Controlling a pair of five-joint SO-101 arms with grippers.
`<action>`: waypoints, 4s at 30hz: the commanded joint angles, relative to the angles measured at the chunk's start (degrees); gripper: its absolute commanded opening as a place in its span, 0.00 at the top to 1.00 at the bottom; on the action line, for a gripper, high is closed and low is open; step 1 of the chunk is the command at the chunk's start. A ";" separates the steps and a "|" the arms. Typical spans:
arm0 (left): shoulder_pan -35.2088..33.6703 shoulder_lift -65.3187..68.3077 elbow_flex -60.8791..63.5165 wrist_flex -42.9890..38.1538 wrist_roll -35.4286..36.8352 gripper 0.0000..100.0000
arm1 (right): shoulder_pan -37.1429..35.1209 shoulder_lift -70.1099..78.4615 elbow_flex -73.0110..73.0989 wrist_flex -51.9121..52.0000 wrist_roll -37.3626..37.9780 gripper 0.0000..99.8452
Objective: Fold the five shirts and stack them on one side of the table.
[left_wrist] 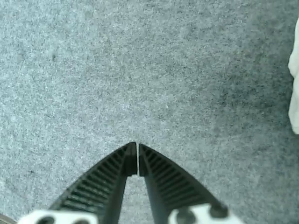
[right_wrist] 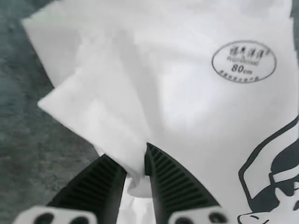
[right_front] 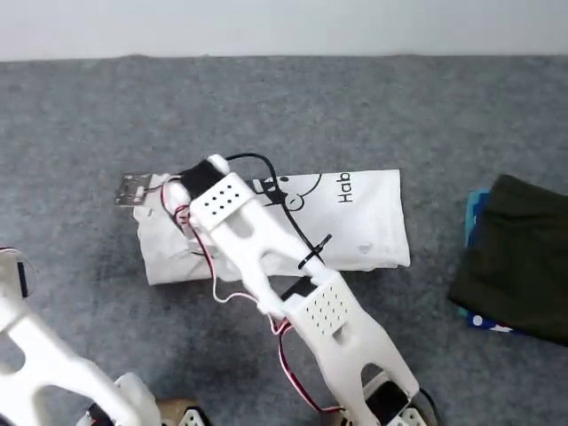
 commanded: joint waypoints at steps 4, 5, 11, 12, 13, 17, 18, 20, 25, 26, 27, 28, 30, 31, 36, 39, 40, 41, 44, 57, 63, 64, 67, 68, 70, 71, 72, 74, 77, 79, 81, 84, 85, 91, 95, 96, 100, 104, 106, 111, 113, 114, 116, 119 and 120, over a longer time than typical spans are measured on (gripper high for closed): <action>-0.44 -1.85 -0.22 -0.79 0.53 0.99 | 3.21 0.31 -2.73 -2.86 -0.44 0.93; -0.44 -1.85 -0.22 -0.70 0.53 0.99 | 3.65 0.40 -2.73 -3.47 -1.23 0.90; -0.44 -1.85 -0.22 0.53 0.53 0.99 | 4.35 -0.31 -4.66 -5.76 -8.53 0.80; -0.44 -1.85 -0.22 0.53 0.53 0.99 | 4.09 -0.40 -6.33 -4.88 -8.53 0.80; -0.44 -1.85 -0.22 0.79 0.53 0.99 | 3.47 -0.57 -8.09 -3.91 -8.53 0.80; -0.44 -1.85 -0.22 0.79 0.53 0.99 | 1.45 -0.66 -15.82 1.45 -8.26 0.84; -0.44 -1.85 -0.22 0.79 0.53 0.99 | 0.92 -0.48 -17.58 3.12 -8.18 0.87; -0.44 -1.85 -0.22 0.79 0.53 0.99 | -0.40 -0.22 -19.96 6.37 -8.09 0.96; -0.44 -1.85 -0.22 0.79 0.53 0.99 | -3.30 -0.84 -18.11 7.87 -8.18 0.99; -0.44 -1.85 -0.22 0.79 0.53 0.99 | -4.00 -0.57 -17.67 7.87 -8.09 0.99; -0.44 -1.85 -0.22 0.79 0.53 0.99 | -4.62 -0.22 -17.58 7.87 -8.09 0.99; -0.44 -1.85 -0.22 0.79 0.53 0.99 | -5.32 -0.13 -17.23 7.87 -8.09 0.99; -0.44 -1.85 -0.22 0.62 0.53 0.99 | -6.55 -0.13 -15.38 7.69 -7.91 0.99; -0.44 -1.85 -0.22 0.62 0.53 0.99 | -6.99 -0.04 -14.33 7.25 -7.03 0.99; -0.44 -1.85 -0.22 0.44 0.53 0.99 | -5.32 2.68 -9.93 2.86 -3.16 0.99; -0.44 -1.85 -0.22 0.44 0.44 0.99 | -2.59 5.23 -10.20 -0.84 -0.26 0.99; -0.44 -1.85 -0.22 0.44 0.35 0.99 | -1.45 5.85 -10.29 -2.68 0.62 0.99; -0.44 -1.85 -0.22 0.44 0.35 0.99 | -0.31 6.02 -10.29 -4.88 1.14 0.99; -0.44 -1.85 -0.22 0.44 0.35 0.99 | 2.77 6.02 -10.29 -11.82 1.23 0.99; -0.18 -1.76 0.22 -0.62 0.35 0.99 | 4.79 4.79 -15.47 -8.31 -2.29 0.99; -0.09 -1.85 1.98 -1.67 0.35 0.99 | 2.51 3.74 -25.14 6.29 -3.60 0.99; -0.09 -1.85 1.98 -1.67 0.35 0.99 | 2.07 3.91 -25.85 7.96 -3.60 0.99; -0.09 -1.85 2.24 -1.67 0.35 0.99 | 1.89 3.21 -24.35 8.04 -5.45 0.99; -0.09 -1.85 2.24 -1.67 0.35 0.99 | 1.89 3.12 -23.56 7.96 -5.80 0.99; -0.09 -1.85 2.24 -1.67 0.35 0.99 | 1.98 3.21 -20.57 8.04 -5.71 0.99; -0.09 -1.85 2.24 -1.67 0.35 0.99 | 2.24 3.12 -18.29 7.96 -5.71 0.99; -0.09 -1.85 2.24 -1.67 0.35 0.99 | 2.59 3.12 -15.91 7.87 -5.63 0.99; -0.09 -1.85 2.24 -1.67 0.35 0.99 | 4.09 3.56 -11.34 7.16 -5.54 0.99; -0.09 -1.76 2.24 -1.67 0.35 0.99 | 7.52 5.58 -7.38 4.00 -4.92 0.99; -0.09 -1.58 2.24 -1.67 0.35 0.99 | 9.71 8.04 -7.03 1.54 -2.81 0.99; -0.09 -1.58 2.24 -1.67 0.35 0.99 | 10.86 9.80 -7.12 -0.04 -1.67 0.99; -0.09 -1.67 2.24 -1.67 0.35 0.99 | 10.07 10.07 -9.32 1.27 -1.58 0.99; -0.09 -1.76 2.24 -1.67 0.35 0.99 | 9.19 10.07 -10.81 2.42 -1.58 0.99; -0.09 -1.76 2.24 -1.67 0.35 0.99 | 4.35 9.89 -22.42 8.04 -1.85 0.99; -0.09 -1.85 2.24 -1.67 0.35 0.99 | 4.53 7.69 -24.18 8.13 -2.81 0.99; -0.09 -1.85 2.24 -1.67 0.35 0.99 | 4.70 7.08 -22.59 8.13 -2.81 0.99; -0.09 -1.85 2.15 -1.49 0.35 0.99 | 5.41 2.51 -11.69 8.13 -2.81 0.99; -0.09 -1.85 2.15 -1.49 0.35 0.99 | 6.73 -2.07 0.00 7.78 -3.60 0.99; -0.09 -1.85 2.15 -1.49 0.35 0.99 | 7.78 -1.80 3.43 7.52 -3.78 0.99; -0.09 -1.85 2.15 -1.58 0.35 0.99 | 8.57 -1.98 2.81 7.78 -4.13 0.99; -0.09 -1.85 2.15 -1.58 0.35 0.99 | 8.40 -4.18 1.05 7.78 -5.10 0.99; -0.09 -1.85 2.15 -1.58 0.35 0.99 | 8.40 -5.58 0.44 7.87 -6.07 0.99; -0.09 -1.85 2.15 -1.58 0.35 0.99 | 8.92 -8.57 0.44 7.96 -7.47 0.99; -0.09 -1.85 2.15 -1.58 0.35 0.99 | 11.03 -13.41 3.25 7.96 -8.97 0.99; -0.09 -1.85 2.15 -1.58 0.35 0.99 | 11.91 -14.90 4.57 7.96 -9.58 0.99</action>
